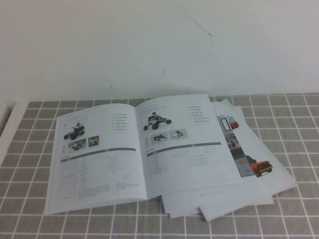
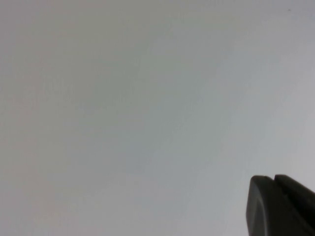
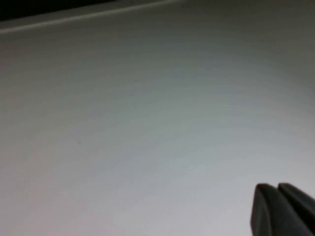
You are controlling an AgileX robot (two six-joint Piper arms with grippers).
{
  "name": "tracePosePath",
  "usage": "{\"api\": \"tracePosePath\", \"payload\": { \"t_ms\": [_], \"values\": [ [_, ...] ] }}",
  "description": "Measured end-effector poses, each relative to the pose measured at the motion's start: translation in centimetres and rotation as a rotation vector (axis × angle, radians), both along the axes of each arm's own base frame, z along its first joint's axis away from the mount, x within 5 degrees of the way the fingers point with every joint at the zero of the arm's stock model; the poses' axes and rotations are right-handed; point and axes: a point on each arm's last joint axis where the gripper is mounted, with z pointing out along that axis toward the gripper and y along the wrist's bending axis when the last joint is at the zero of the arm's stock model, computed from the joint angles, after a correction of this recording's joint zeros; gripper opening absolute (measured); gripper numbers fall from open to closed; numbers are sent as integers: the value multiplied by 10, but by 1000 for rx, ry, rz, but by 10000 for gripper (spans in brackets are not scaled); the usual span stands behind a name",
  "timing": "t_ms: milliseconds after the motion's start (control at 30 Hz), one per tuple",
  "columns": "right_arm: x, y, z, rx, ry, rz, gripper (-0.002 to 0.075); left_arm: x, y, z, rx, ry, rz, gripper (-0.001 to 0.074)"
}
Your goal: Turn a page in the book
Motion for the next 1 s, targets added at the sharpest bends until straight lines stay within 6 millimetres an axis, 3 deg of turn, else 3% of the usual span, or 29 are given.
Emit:
{"api": "tracePosePath", "payload": {
  "t_ms": [67, 167, 300, 400, 533, 633, 767, 867, 1000],
  "values": [
    [-4, 1, 26, -24, 66, -14, -3, -11, -2, 21, 150, -43, 95, -4],
    [14, 2, 52, -70, 222, -42, -3, -9, -8, 41, 378, -11, 168, -4],
    [67, 5, 64, -109, 494, -38, -3, 24, -18, 52, 492, 137, 61, -4],
    [114, 8, 53, -137, 744, -25, -3, 58, -24, 47, 478, 310, -78, -4],
    [161, 14, 23, -194, 1044, 15, -3, 106, -27, 25, 458, 600, -209, -4],
    [182, 24, 5, -282, 1193, 65, -3, 139, -27, 2, 453, 827, -276, -4],
    [194, 36, -9, -464, 1274, 80, -3, 166, -28, -28, 508, 1104, -381, -4],
    [194, 38, -11, -585, 1263, 58, -3, 176, -30, -50, 540, 1303, -490, -4],
    [194, 39, -11, -635, 1251, 44, -3, 187, -33, -68, 513, 1443, -597, -4]
  ]
}}
